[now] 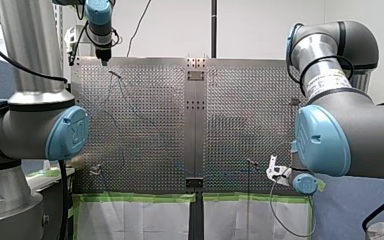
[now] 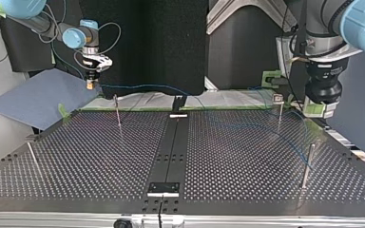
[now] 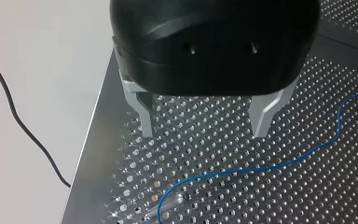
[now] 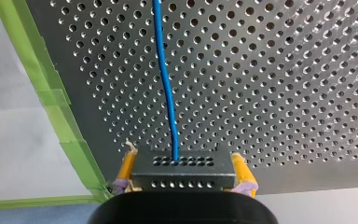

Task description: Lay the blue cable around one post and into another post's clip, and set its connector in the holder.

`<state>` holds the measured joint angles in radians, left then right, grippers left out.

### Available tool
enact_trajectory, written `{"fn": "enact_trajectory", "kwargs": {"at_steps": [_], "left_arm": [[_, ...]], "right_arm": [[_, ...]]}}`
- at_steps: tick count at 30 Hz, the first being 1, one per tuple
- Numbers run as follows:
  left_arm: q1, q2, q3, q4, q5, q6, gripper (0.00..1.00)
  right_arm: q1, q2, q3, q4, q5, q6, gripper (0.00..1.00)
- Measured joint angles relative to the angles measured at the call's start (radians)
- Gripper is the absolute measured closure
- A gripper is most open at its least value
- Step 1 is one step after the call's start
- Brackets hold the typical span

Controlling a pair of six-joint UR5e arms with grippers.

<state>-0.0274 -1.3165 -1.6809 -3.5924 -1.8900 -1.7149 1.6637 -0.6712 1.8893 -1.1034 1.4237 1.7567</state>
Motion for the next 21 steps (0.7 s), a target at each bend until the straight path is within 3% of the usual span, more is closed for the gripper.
{"fn": "enact_trajectory", "kwargs": {"at_steps": [21], "left_arm": [[-0.001,0.000,-0.010,-0.002,-0.012,-0.004,0.00]], "right_arm": [[0.001,0.000,-0.002,0.002,-0.002,0.000,1.00]]}}
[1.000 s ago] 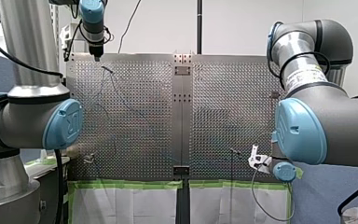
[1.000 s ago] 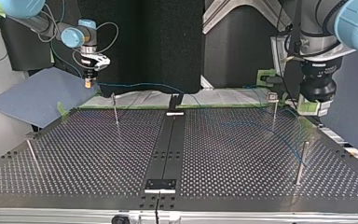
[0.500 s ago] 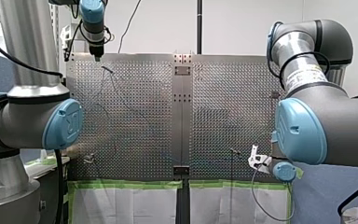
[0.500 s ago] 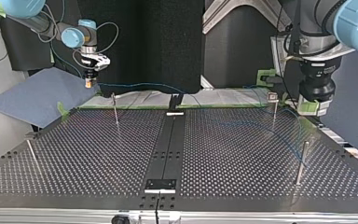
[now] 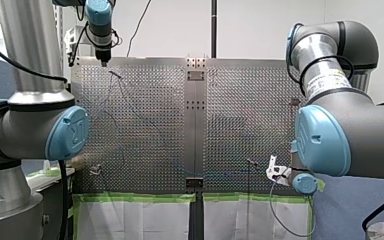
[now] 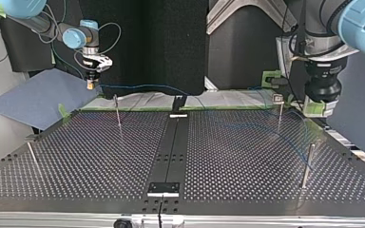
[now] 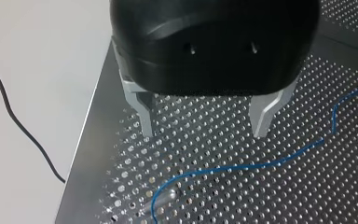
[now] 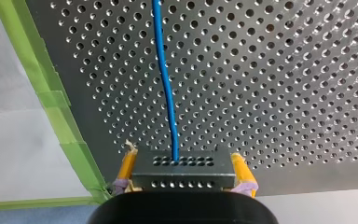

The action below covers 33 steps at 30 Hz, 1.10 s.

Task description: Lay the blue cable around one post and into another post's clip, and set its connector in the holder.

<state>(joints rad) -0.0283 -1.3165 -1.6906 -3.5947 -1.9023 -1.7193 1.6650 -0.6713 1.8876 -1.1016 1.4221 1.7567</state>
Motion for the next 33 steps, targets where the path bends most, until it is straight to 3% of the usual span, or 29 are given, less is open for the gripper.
{"fn": "enact_trajectory", "kwargs": {"at_steps": [13,33], "left_arm": [[-0.001,0.000,-0.001,-0.008,-0.027,-0.004,0.00],[-0.001,0.000,-0.018,-0.001,-0.030,-0.003,0.00]], "right_arm": [[0.000,0.000,0.000,0.000,0.000,0.000,1.00],[-0.001,0.000,-0.001,0.000,0.000,0.000,1.00]]}}
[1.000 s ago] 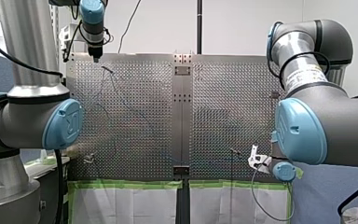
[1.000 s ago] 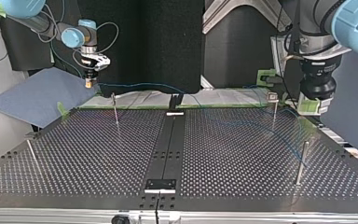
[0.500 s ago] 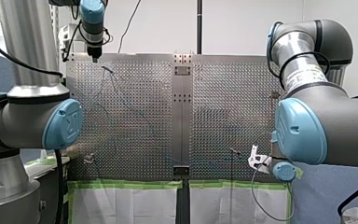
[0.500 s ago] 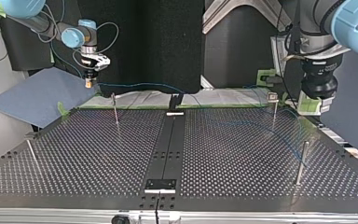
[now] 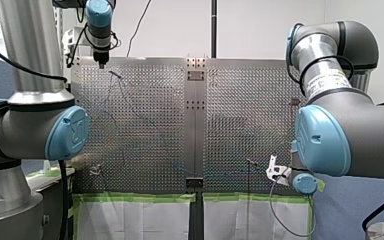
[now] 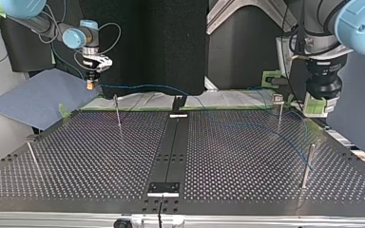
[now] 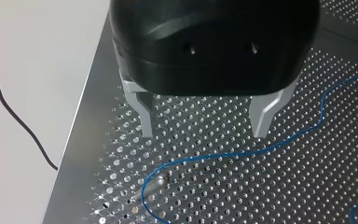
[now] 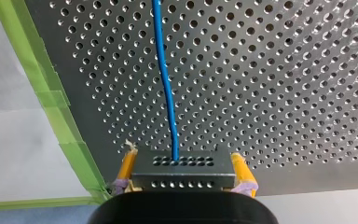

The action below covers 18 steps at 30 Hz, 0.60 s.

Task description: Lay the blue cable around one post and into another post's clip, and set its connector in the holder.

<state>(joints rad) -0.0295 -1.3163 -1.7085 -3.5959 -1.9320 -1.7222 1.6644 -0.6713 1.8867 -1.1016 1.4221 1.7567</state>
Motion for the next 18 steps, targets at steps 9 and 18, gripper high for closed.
{"fn": "enact_trajectory", "kwargs": {"at_steps": [9,18], "left_arm": [[-0.002,0.003,-0.010,0.021,0.021,0.011,0.00],[-0.039,0.009,-0.072,0.080,0.092,0.060,0.00]], "right_arm": [[0.000,0.000,0.000,-0.001,0.000,0.001,1.00],[0.000,0.000,0.000,-0.004,0.000,0.006,1.00]]}}
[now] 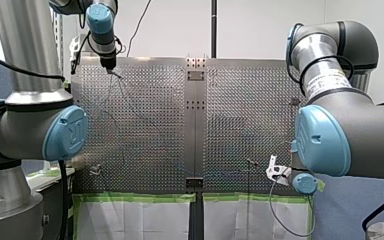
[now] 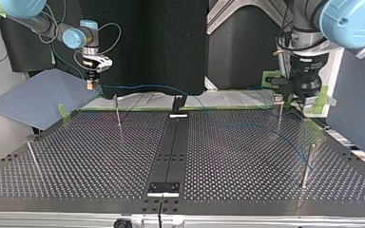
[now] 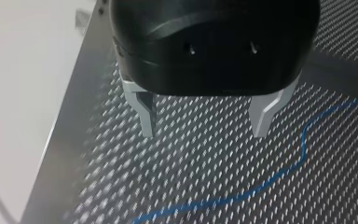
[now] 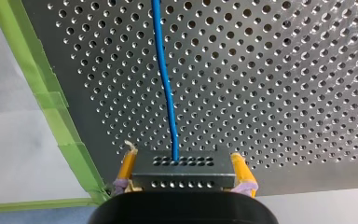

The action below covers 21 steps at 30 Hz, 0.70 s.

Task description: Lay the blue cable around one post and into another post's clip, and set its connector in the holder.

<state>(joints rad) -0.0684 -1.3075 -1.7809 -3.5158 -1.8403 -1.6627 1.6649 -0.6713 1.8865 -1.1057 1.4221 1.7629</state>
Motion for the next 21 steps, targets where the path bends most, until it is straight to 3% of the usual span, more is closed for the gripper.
{"fn": "enact_trajectory", "kwargs": {"at_steps": [10,21], "left_arm": [[-0.085,-0.055,-0.092,0.092,0.085,-0.061,0.00],[-0.178,-0.147,-0.170,0.185,0.015,-0.106,0.00]], "right_arm": [[0.001,0.000,0.000,0.003,0.000,-0.006,1.00],[0.003,0.000,0.000,0.003,-0.002,-0.008,1.00]]}}
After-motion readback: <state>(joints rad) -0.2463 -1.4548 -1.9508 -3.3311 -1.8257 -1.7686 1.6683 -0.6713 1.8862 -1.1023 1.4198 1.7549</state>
